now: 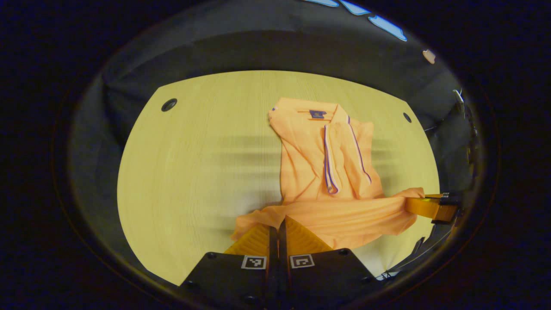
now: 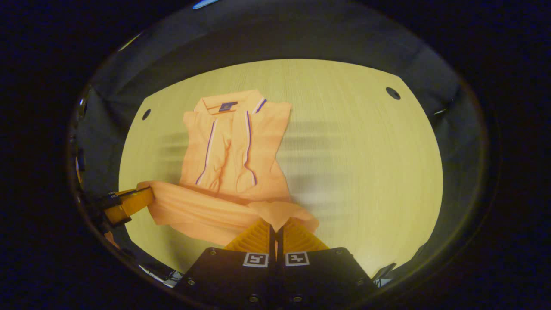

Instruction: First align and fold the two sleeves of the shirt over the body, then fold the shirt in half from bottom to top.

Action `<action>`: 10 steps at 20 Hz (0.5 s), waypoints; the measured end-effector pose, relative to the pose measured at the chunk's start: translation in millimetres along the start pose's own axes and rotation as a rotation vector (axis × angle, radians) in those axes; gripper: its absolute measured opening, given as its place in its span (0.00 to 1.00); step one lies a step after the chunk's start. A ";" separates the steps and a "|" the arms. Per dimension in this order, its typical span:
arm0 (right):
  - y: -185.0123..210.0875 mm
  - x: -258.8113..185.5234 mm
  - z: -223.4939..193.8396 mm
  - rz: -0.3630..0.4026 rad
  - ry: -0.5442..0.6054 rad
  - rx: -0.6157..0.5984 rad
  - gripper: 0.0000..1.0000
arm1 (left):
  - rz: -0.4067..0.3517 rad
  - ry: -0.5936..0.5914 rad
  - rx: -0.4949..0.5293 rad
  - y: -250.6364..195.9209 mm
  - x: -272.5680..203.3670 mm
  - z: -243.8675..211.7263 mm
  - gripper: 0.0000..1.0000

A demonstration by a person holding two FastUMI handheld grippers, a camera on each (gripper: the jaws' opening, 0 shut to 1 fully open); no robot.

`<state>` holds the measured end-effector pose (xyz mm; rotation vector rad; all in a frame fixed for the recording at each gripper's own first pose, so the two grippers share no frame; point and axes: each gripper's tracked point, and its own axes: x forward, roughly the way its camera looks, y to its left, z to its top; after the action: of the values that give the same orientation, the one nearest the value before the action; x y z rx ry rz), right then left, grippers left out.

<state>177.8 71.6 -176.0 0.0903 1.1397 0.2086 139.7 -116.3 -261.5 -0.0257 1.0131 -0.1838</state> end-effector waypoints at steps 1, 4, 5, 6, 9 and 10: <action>0.8 1.0 15.3 0.001 -0.010 -0.002 0.00 | 0.003 -0.009 0.006 0.5 1.8 11.8 0.06; 1.4 2.1 50.4 -0.004 -0.042 -0.019 0.00 | 0.004 -0.030 -0.001 3.5 7.3 50.0 0.06; 1.5 1.7 62.6 -0.004 -0.050 -0.023 0.00 | 0.005 -0.041 -0.003 4.1 10.9 63.9 0.06; 4.2 6.3 76.2 -0.002 -0.059 -0.026 0.00 | 0.007 -0.051 -0.001 4.8 15.5 77.5 0.06; 5.3 10.6 111.9 0.005 -0.080 -0.025 0.00 | 0.016 -0.067 0.009 8.1 29.7 112.2 0.06; 5.4 13.3 123.1 0.006 -0.086 -0.024 0.00 | 0.020 -0.072 0.011 8.6 34.7 123.7 0.06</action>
<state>294.3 84.0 -135.6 0.0812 1.0509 0.2217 263.3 -121.4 -226.0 -0.0122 0.9405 -0.1694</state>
